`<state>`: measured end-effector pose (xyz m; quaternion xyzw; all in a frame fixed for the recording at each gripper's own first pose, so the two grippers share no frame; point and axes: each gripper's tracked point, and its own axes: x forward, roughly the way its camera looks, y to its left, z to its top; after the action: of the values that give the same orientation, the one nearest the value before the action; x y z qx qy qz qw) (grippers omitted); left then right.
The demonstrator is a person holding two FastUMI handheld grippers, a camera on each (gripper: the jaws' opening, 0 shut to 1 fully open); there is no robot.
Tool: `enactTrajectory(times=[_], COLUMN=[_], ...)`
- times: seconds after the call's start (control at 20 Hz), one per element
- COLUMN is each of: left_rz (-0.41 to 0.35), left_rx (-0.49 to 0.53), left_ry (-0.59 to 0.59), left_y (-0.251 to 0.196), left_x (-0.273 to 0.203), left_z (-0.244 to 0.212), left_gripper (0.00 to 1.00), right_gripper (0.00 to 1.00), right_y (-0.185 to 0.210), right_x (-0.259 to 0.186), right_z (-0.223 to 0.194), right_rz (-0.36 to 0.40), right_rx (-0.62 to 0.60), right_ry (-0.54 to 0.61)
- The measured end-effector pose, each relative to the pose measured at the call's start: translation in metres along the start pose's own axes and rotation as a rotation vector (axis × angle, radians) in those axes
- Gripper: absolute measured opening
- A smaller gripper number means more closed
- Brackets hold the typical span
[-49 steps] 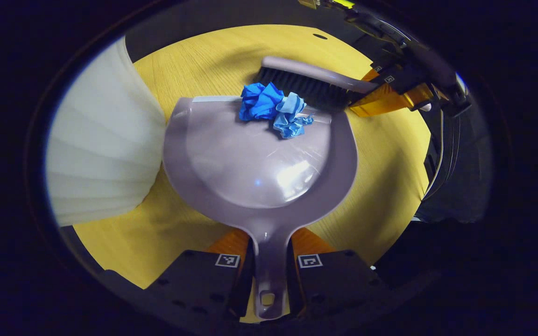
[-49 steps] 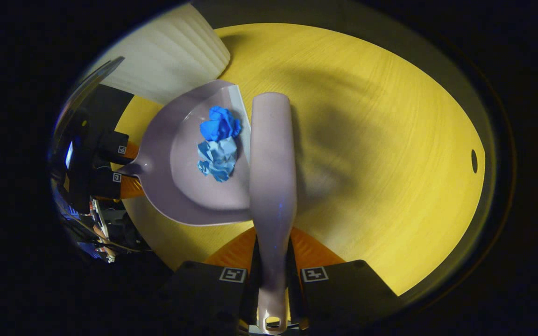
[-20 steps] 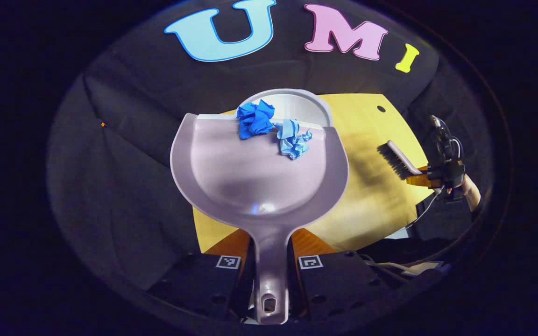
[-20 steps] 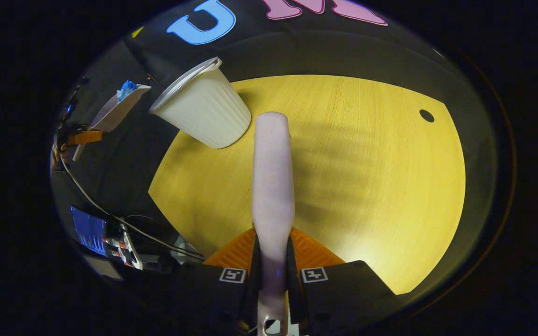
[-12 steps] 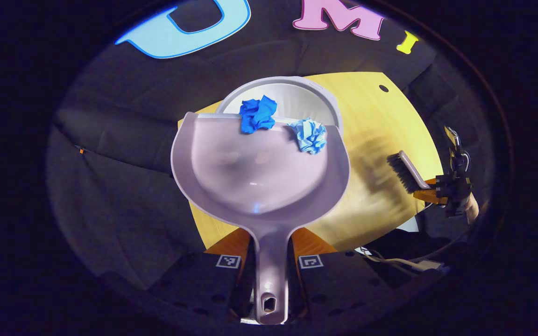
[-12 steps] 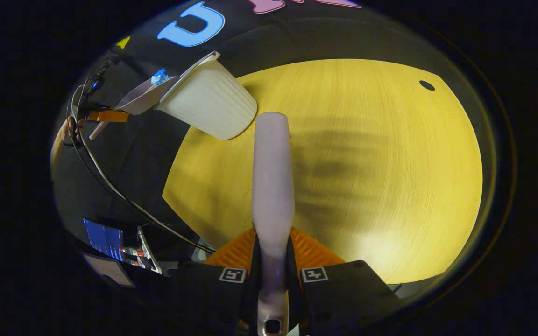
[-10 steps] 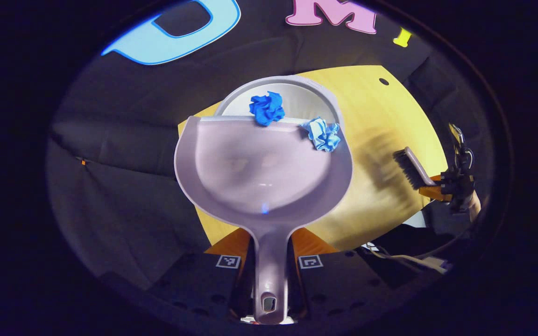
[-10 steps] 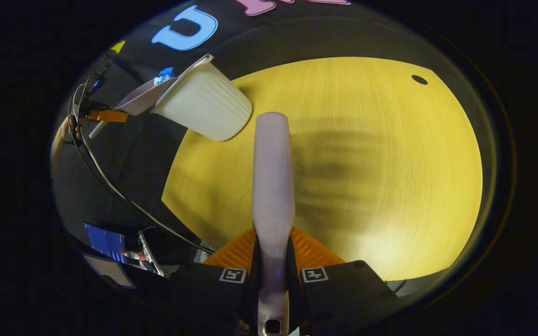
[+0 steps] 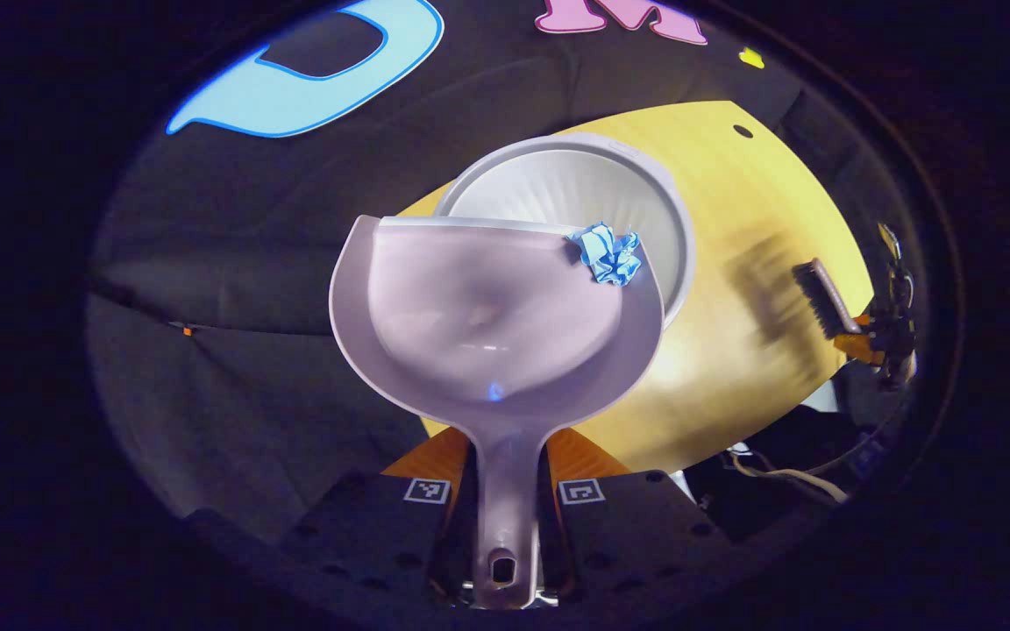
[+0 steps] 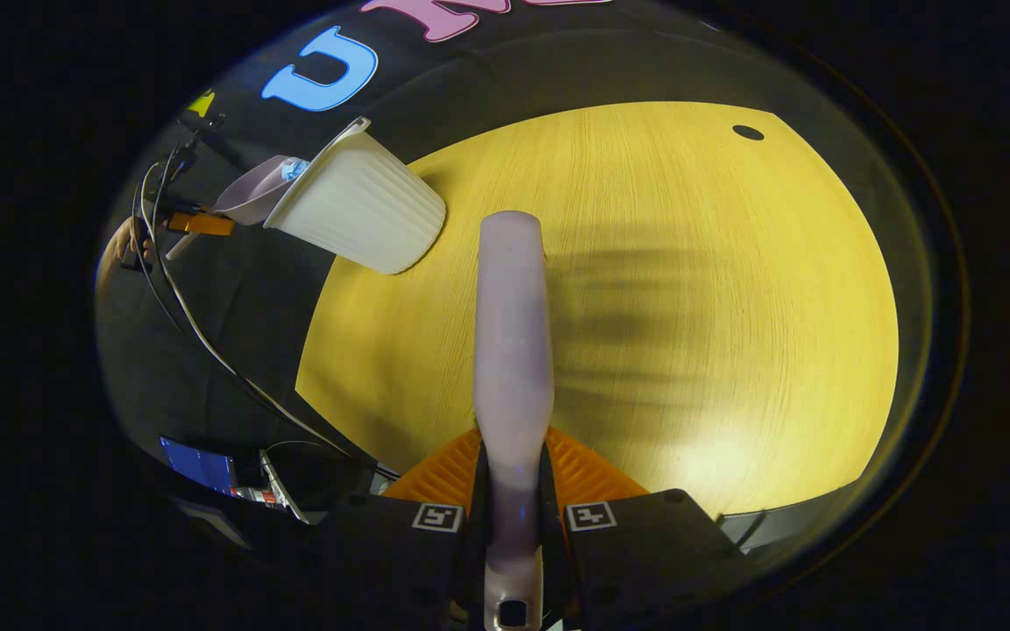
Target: Pick up the small broom and dustpan from the desktop, sweep the trash into the dustpan with the broom, and then empty the trash into the garbage bin.
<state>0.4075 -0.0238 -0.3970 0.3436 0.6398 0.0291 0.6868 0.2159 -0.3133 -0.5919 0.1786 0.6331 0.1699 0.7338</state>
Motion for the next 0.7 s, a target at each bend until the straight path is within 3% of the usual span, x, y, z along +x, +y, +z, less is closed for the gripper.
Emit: enactTrajectory(times=[0.1, 0.15, 0.3, 0.6, 0.7], left_rz=[0.205, 0.237, 0.225, 0.403, 0.410], left_rx=[0.155, 0.202, 0.286, 0.566, 0.586], left_ry=[-0.033, -0.047, -0.034, -0.005, -0.007], left_y=[0.033, 0.031, 0.037, 0.049, 0.048], left_x=[-0.008, -0.010, -0.004, -0.014, -0.013], left_z=[0.006, 0.009, 0.009, 0.018, 0.020], left_gripper=[0.29, 0.29, 0.29, 0.29, 0.29], right_gripper=[0.29, 0.28, 0.29, 0.29, 0.29], right_y=[0.004, 0.005, 0.009, 0.012, 0.012], right_x=[0.003, 0.003, 0.006, 0.014, 0.014], right_z=[0.000, -0.001, -0.002, 0.000, 0.001], right_rz=[0.011, 0.015, 0.017, 0.019, 0.020], right_rx=[0.004, 0.006, -0.008, 0.021, 0.027], right_ry=[0.003, 0.008, 0.019, 0.008, 0.005])
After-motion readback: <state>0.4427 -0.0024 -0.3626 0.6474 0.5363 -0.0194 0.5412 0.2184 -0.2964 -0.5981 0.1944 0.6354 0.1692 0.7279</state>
